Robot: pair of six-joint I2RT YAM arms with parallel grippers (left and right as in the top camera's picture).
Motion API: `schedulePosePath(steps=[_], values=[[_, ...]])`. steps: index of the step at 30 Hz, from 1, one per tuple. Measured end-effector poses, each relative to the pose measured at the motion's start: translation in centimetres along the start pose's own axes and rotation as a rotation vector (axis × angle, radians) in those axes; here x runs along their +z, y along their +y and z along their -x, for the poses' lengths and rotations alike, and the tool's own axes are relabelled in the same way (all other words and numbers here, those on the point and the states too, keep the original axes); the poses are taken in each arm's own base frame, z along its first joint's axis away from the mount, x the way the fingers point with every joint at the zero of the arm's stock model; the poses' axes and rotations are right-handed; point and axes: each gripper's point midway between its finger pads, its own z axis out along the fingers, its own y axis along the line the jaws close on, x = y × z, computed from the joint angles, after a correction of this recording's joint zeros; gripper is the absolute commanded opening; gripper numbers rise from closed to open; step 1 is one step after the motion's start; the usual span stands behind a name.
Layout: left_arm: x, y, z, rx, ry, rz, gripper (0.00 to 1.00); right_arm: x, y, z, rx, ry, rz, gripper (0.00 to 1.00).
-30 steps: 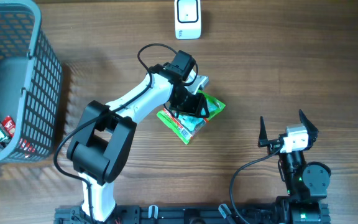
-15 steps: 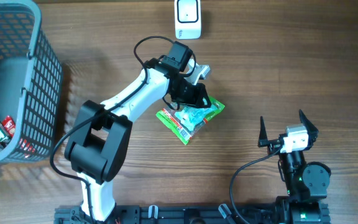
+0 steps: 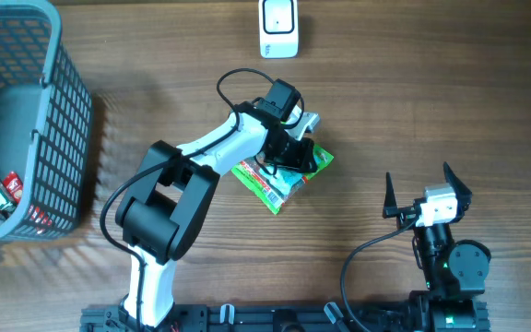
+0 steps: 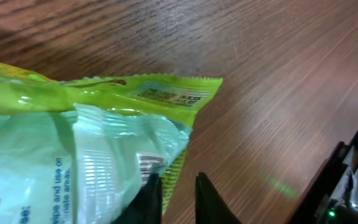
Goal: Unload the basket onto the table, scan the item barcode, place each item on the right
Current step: 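Lower the green bag onto the table and adjust it with the left gripper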
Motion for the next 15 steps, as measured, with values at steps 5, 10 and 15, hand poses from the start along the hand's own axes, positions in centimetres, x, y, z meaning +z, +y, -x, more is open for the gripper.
schedulePosePath(steps=[5,10,15], values=[[-2.3,-1.1,0.9,0.003,-0.046,-0.031,0.26,0.0,0.0,0.0,0.000,0.000,0.000,0.99],[-7.5,-2.1,0.9,-0.034,-0.086,-0.031,0.09,0.0,0.0,0.0,0.000,0.000,0.000,1.00],[-6.3,0.4,-2.0,-0.110,0.000,0.050,0.09,0.0,0.0,0.0,0.000,0.000,0.000,1.00]])
